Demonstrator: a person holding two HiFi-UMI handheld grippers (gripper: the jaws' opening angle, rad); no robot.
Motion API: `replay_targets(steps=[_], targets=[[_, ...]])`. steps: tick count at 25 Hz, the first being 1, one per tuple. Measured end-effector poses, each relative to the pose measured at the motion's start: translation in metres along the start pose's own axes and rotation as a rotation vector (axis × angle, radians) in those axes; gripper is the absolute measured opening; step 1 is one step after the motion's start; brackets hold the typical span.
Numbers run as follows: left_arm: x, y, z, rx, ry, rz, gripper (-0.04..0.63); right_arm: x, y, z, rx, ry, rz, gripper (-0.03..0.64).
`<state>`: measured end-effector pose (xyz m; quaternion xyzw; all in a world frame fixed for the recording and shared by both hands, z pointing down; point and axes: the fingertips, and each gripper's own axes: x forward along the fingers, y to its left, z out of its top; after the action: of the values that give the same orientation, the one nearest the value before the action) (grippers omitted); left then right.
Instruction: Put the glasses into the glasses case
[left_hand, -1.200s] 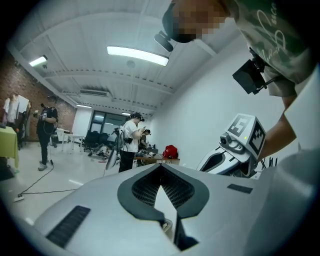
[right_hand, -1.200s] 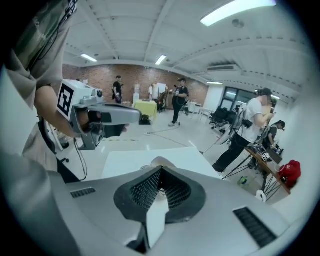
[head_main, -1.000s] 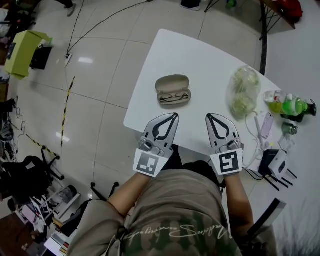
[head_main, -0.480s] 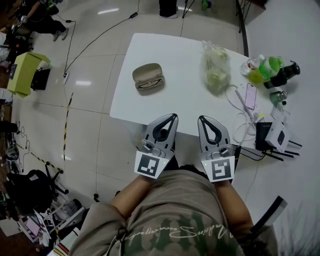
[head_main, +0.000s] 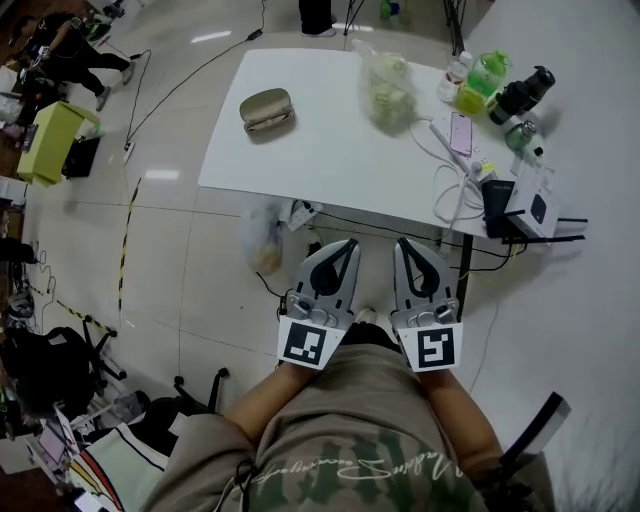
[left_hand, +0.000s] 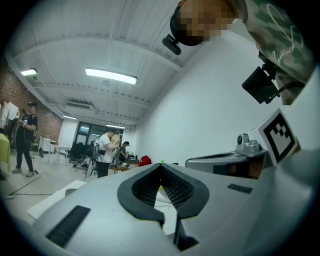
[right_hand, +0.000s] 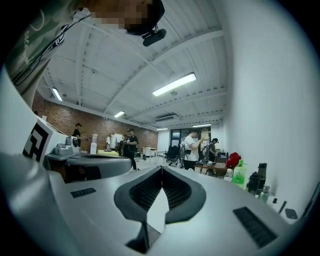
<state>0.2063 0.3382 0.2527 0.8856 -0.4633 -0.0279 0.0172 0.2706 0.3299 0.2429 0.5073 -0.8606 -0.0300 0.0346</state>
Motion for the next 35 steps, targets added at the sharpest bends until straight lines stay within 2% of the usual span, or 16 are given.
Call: replay_targets(steps=[4, 7, 11, 13, 16, 20, 23, 26, 30, 35], targets=[[-0.023, -0.040, -0.005, 0.020, 0.035, -0.033, 0.006, -0.045, 0.004, 0.000, 0.024, 0.003, -0.031, 0.010], [-0.032, -0.053, -0.002, 0.030, 0.041, -0.052, 0.006, -0.063, 0.007, 0.001, 0.019, 0.002, -0.041, 0.009], [-0.034, -0.069, 0.004, -0.008, 0.023, -0.050, 0.006, -0.076, 0.009, 0.006, 0.021, -0.001, -0.047, 0.009], [-0.037, -0.077, 0.006, 0.015, 0.034, -0.068, 0.006, -0.083, 0.014, 0.009, -0.010, 0.011, -0.035, 0.009], [-0.032, -0.081, 0.009, 0.033, 0.032, -0.098, 0.006, -0.085, 0.014, 0.005, -0.016, 0.037, -0.044, 0.009], [-0.035, -0.079, 0.013, 0.013, 0.018, -0.068, 0.006, -0.091, 0.013, 0.007, -0.026, 0.018, -0.038, 0.009], [-0.037, -0.080, 0.013, 0.026, 0.014, -0.055, 0.006, -0.091, 0.010, 0.014, -0.038, -0.019, -0.045, 0.009], [-0.037, -0.082, 0.012, 0.021, 0.005, -0.050, 0.006, -0.092, 0.011, 0.012, -0.022, -0.015, -0.051, 0.009], [-0.032, -0.084, 0.011, 0.000, 0.002, -0.051, 0.006, -0.092, 0.010, 0.010, -0.056, 0.003, -0.037, 0.009], [-0.031, -0.090, 0.016, 0.005, -0.015, -0.050, 0.006, -0.097, -0.002, 0.009, 0.005, 0.043, -0.064, 0.009]])
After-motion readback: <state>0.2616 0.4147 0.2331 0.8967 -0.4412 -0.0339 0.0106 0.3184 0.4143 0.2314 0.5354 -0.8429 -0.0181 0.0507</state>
